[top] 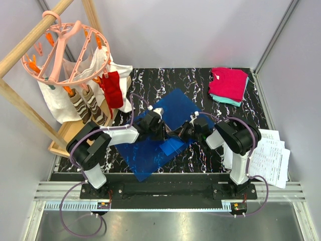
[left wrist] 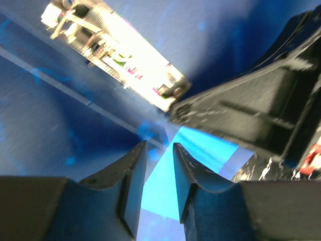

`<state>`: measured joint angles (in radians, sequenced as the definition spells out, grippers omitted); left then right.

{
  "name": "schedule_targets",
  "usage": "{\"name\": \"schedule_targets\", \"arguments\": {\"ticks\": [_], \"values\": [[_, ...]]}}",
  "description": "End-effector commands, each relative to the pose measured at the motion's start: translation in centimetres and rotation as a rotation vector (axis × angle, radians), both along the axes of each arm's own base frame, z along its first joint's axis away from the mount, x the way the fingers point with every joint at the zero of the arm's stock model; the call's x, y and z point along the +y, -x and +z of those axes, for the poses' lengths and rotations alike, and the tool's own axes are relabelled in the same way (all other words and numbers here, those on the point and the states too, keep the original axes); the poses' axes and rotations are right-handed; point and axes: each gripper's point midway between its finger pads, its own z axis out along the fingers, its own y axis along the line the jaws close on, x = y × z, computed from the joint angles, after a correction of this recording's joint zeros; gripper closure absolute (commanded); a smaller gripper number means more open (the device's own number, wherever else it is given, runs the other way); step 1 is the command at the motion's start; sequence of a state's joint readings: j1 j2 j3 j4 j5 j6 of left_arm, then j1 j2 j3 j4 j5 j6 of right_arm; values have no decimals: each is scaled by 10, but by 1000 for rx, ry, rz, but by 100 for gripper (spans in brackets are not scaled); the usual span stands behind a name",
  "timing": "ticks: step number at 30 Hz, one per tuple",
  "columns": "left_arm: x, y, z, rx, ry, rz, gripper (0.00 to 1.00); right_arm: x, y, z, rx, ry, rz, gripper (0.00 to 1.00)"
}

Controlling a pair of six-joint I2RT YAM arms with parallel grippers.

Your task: Put the files into the folder

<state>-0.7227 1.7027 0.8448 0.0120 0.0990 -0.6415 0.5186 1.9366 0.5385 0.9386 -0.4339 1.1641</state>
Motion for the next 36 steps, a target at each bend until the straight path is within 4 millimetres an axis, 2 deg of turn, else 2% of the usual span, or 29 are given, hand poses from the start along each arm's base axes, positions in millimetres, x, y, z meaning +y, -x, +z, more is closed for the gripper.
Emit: {"name": "schedule_targets", "arguments": {"ticks": [1,2,4,5,6,7,9,10,13,17,21,23,25,27,28,30,36], "values": [[13,-7,-26,26,-62,100,79,-5,-3,-11,1,84,-41,100],[19,-4,-35,49,-80,113,83,-13,0,-25,11,169,-40,100],[29,8,-51,94,-108,140,93,-18,-5,-23,1,217,-50,100],[33,12,-58,116,-122,147,95,-28,-2,-35,28,300,-58,100],[41,14,-65,123,-157,165,96,-30,-8,-29,17,331,-70,100],[44,16,-72,135,-173,168,99,-42,1,-44,71,417,-67,100],[54,24,-81,166,-214,177,100,-59,-4,-49,85,515,-127,100],[57,27,-86,177,-223,181,100,-69,5,-60,136,579,-133,100],[63,33,-92,196,-241,182,100,-84,13,-81,193,660,-163,100],[76,37,-97,186,-275,189,100,-92,23,-100,233,706,-165,100],[88,43,-105,203,-290,198,100,-95,23,-110,247,730,-169,100],[93,48,-108,219,-296,198,100,-89,20,-107,241,708,-160,100],[95,49,-107,219,-297,199,100,-78,7,-95,192,674,-147,100],[97,50,-108,215,-305,196,100,-62,-15,-71,122,624,-137,100],[94,46,-107,202,-292,197,100,-50,-16,-62,127,564,-103,100],[94,50,-111,217,-294,188,100,-38,-32,-42,114,485,-118,100],[99,52,-113,213,-312,188,100,-26,-51,-13,102,368,-154,100]]}}
